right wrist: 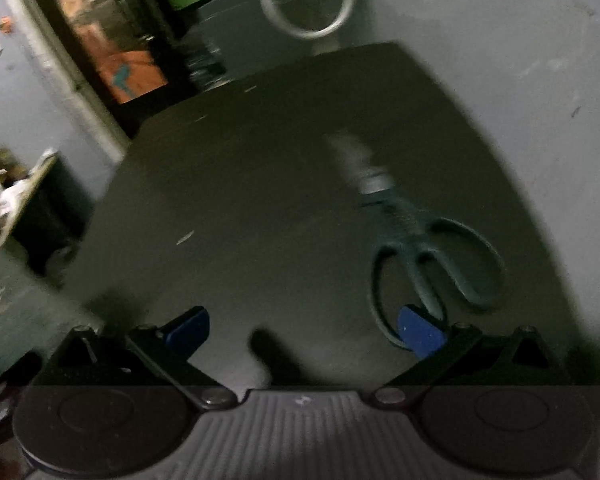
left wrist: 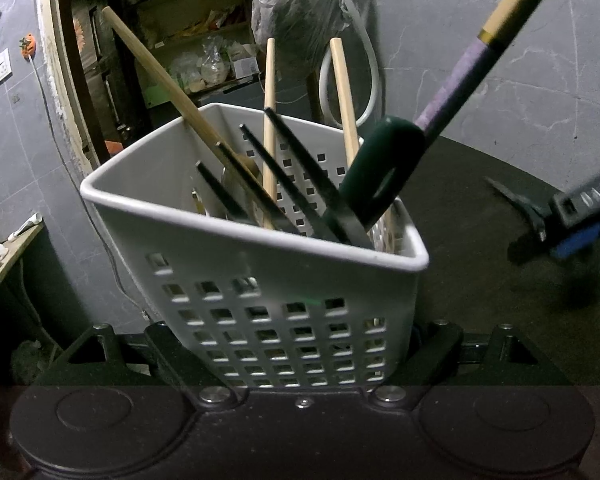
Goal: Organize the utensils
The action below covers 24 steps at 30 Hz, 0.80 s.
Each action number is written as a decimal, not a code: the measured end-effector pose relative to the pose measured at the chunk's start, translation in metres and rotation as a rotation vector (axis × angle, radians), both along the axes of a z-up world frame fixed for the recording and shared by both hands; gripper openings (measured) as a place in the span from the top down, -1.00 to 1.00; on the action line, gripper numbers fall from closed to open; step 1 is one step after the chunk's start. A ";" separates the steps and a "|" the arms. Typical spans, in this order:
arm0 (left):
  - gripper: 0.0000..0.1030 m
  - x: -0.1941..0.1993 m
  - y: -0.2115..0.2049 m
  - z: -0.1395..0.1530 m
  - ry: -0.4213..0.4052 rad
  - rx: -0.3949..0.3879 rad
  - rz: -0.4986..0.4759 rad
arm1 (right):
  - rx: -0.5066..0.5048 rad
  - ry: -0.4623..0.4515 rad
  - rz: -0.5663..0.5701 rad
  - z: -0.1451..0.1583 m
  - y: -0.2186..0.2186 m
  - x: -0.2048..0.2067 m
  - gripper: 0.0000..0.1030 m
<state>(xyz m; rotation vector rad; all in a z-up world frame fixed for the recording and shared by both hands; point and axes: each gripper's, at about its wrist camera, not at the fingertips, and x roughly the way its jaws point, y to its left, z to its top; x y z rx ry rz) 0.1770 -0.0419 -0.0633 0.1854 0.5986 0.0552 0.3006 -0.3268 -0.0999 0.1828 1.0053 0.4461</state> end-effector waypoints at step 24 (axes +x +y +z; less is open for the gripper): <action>-0.70 -0.002 0.009 -0.002 -0.008 -0.008 -0.041 | -0.034 0.027 0.123 0.020 -0.019 -0.069 -0.99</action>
